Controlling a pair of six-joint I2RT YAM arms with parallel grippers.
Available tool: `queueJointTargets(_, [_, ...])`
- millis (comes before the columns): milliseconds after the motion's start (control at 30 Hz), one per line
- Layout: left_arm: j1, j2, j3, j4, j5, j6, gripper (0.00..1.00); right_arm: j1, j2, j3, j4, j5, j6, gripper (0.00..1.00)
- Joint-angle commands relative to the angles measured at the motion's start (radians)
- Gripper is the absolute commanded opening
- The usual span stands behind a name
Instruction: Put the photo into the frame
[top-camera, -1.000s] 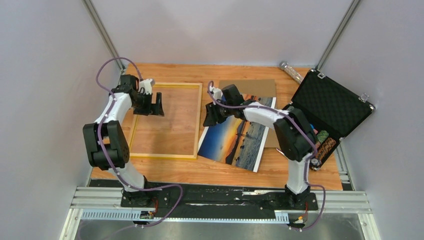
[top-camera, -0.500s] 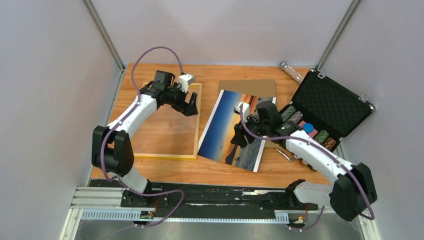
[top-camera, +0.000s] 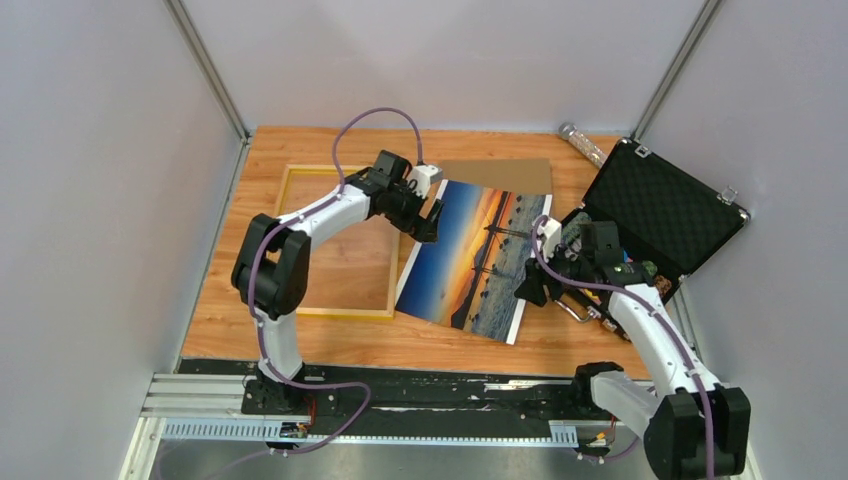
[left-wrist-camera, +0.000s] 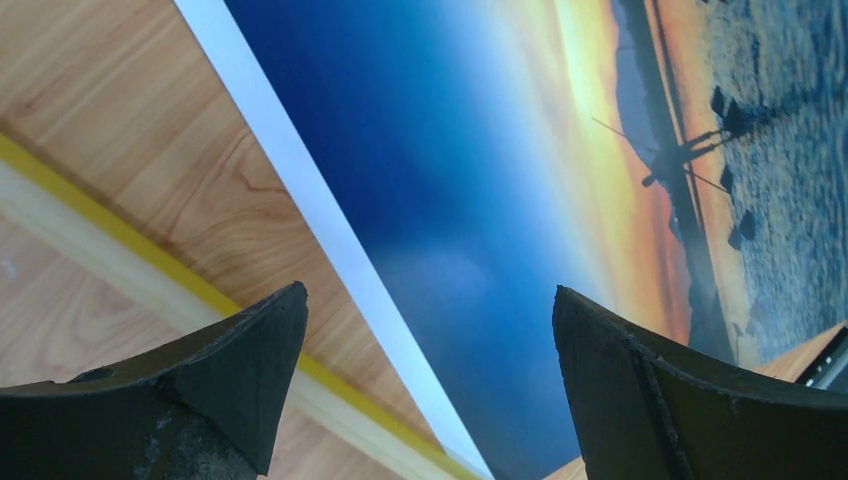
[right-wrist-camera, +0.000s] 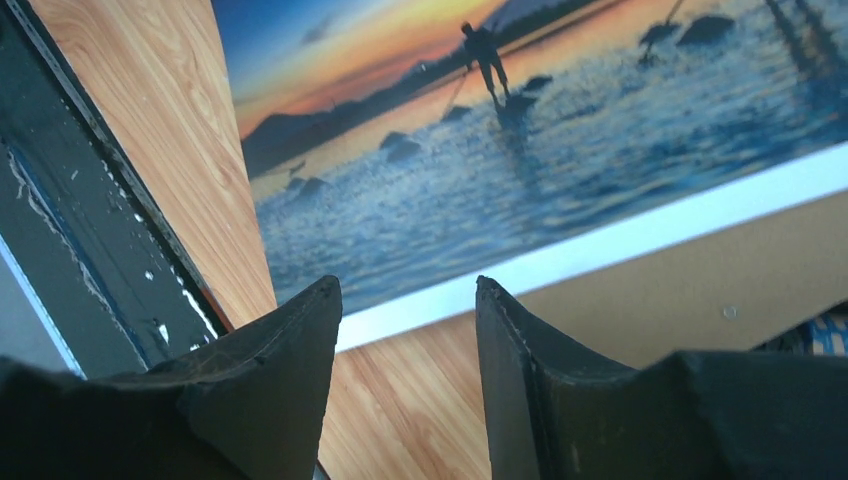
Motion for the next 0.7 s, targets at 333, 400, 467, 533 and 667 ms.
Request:
queueJointTargets(333, [-0.019, 0.19, 0.17, -0.059, -0.07, -0.116, 1.0, -0.132, 0.202, 0.048, -0.305, -0.181, -0.352, 0.55])
queueJointTargets(400, [-0.018, 0.197, 0.17, -0.059, -0.078, -0.115, 1.0, -0.133, 0.229, 0.047, -0.308, -0.189, -0.351, 0.61])
queueJointTargets(467, [-0.019, 0.199, 0.168, -0.055, -0.084, -0.115, 1.0, -0.135, 0.244, 0.049, -0.307, -0.183, -0.348, 0.65])
queueJointTargets(533, [-0.018, 0.199, 0.165, -0.051, -0.086, -0.116, 1.0, -0.141, 0.252, 0.05, -0.306, -0.176, -0.349, 0.66])
queueJointTargets(667, [-0.019, 0.202, 0.164, -0.048, -0.089, -0.12, 1.0, -0.148, 0.273, 0.047, -0.3, -0.158, -0.352, 0.67])
